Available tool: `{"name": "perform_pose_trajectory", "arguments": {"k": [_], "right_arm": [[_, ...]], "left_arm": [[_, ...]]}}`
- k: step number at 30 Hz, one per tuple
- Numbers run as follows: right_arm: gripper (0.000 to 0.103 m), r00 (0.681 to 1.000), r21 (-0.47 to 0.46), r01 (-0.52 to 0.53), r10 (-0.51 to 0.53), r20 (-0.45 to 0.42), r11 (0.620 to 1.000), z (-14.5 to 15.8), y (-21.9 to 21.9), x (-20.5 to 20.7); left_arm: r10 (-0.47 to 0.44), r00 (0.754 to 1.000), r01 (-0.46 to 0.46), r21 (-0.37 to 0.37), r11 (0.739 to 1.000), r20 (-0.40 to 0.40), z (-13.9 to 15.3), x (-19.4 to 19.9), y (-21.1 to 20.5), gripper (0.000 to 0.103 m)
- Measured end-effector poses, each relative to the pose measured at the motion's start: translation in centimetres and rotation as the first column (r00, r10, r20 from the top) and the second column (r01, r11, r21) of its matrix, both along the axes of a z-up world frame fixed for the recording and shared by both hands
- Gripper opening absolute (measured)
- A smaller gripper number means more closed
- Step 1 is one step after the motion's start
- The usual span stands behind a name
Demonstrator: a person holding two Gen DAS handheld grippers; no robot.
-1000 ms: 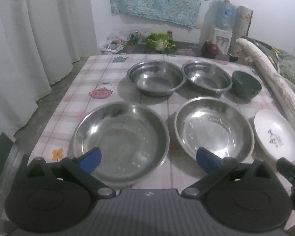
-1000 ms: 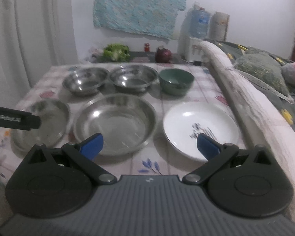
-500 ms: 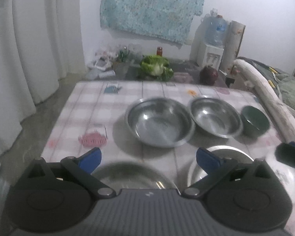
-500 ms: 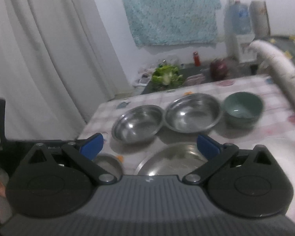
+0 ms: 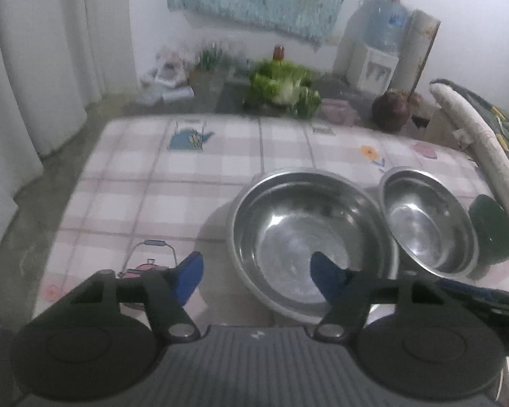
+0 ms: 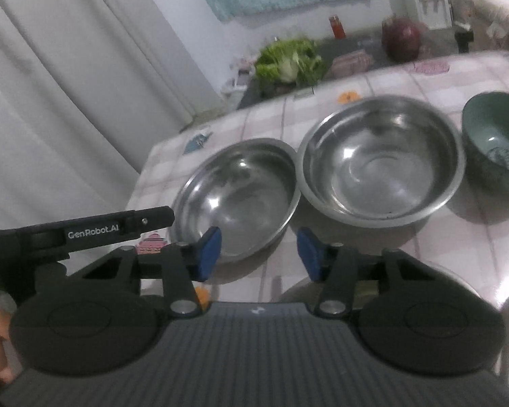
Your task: Organize plates and bowls
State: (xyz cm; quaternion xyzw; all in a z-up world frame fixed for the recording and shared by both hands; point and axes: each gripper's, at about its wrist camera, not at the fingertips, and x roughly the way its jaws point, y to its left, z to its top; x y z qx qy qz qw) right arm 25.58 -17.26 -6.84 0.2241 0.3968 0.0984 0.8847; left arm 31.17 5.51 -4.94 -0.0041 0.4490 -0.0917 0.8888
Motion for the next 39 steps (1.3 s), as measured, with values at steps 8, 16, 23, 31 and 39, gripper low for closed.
{"name": "perform_pose_trajectory", "arguments": {"k": [8,16,23,31,39], "right_arm": [[0.027,0.996,0.029,-0.006,0.008,-0.091,1.000,-2.1,-0.1,3.4],[0.012,0.995,0.009,-0.031,0.032,-0.097,0.999,-2.6,-0.1,4.5],[0.010,0.985,0.025,-0.130,0.131,-0.111,0.991,-2.5,1.0,4.2],[0.013,0.983,-0.001,-0.159,0.158,-0.093,0.987,-2.1,1.6,5.2],[0.011,0.987,0.002,-0.127,0.127,-0.096,0.992,-2.7,1.3,6.5]], "left_arm": [[-0.016,0.995,0.020,0.047,0.999,-0.095,-2.4,3.2,-0.8,0.038],[0.015,0.993,-0.004,0.087,0.996,-0.117,-2.7,4.0,-0.1,0.014],[0.015,0.990,0.000,0.100,0.995,-0.143,-2.3,2.5,1.6,0.015],[0.045,0.987,-0.038,0.049,0.998,-0.156,-1.9,2.7,4.1,0.027],[0.058,0.981,-0.051,0.039,0.998,-0.184,-3.5,4.8,3.6,0.038]]}}
